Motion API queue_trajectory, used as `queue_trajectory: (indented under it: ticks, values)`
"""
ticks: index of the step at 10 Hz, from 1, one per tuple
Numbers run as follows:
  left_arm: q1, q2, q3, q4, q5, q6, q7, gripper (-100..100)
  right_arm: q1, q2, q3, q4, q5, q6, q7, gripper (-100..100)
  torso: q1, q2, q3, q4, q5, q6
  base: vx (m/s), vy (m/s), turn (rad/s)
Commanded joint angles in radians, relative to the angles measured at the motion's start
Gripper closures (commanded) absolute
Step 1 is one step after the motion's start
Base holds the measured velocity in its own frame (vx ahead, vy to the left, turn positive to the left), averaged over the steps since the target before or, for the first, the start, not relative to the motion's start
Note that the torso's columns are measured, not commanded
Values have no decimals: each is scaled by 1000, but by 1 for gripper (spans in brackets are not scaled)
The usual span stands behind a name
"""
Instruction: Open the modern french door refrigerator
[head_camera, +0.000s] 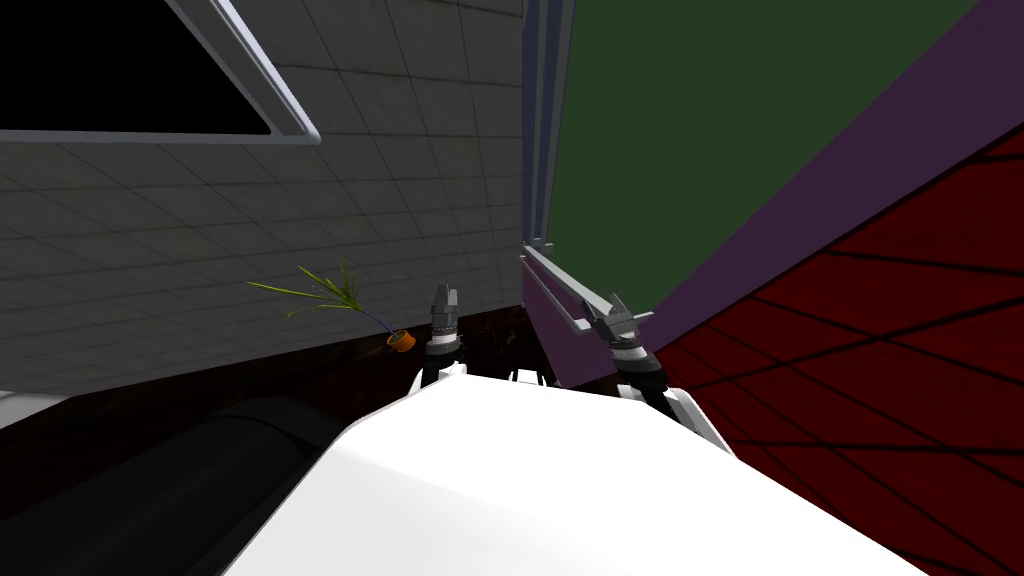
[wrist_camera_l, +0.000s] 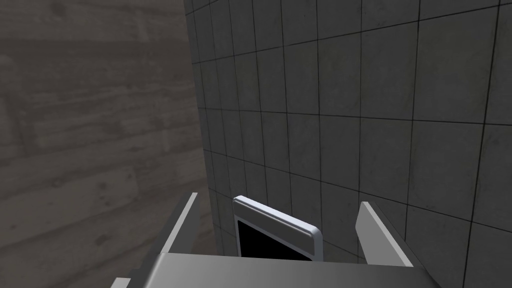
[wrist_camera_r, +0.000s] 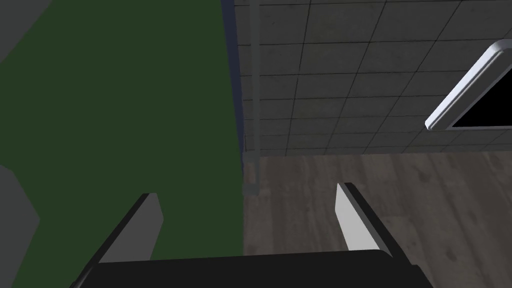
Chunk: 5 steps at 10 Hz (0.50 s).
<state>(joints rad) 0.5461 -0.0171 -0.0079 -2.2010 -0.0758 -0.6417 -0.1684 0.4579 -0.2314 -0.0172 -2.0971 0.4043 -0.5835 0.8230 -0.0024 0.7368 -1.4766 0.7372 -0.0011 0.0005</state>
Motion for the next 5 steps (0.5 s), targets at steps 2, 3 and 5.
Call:
queue_trajectory:
  ticks: [2, 3, 5]
  values:
    - [0, 0, 0, 0, 0, 0, 0, 0, 0, -5, -1, 53, 72, -11, 105, -100, -1, 0, 0, -1, -1, 1, 6, 7, -21]
    - [0, 0, 0, 0, 0, 0, 0, 0, 0, -5, -1, 53, 72, -11, 133, -100, -3, -2, 0, -3, -3, 1, 5, 7, -20]
    - [0, 0, 0, 0, 0, 0, 0, 0, -1, -7, 0, 78, 107, -15, 180, -100, -4, -3, -1, -3, -3, 1, 0, 0, 0]
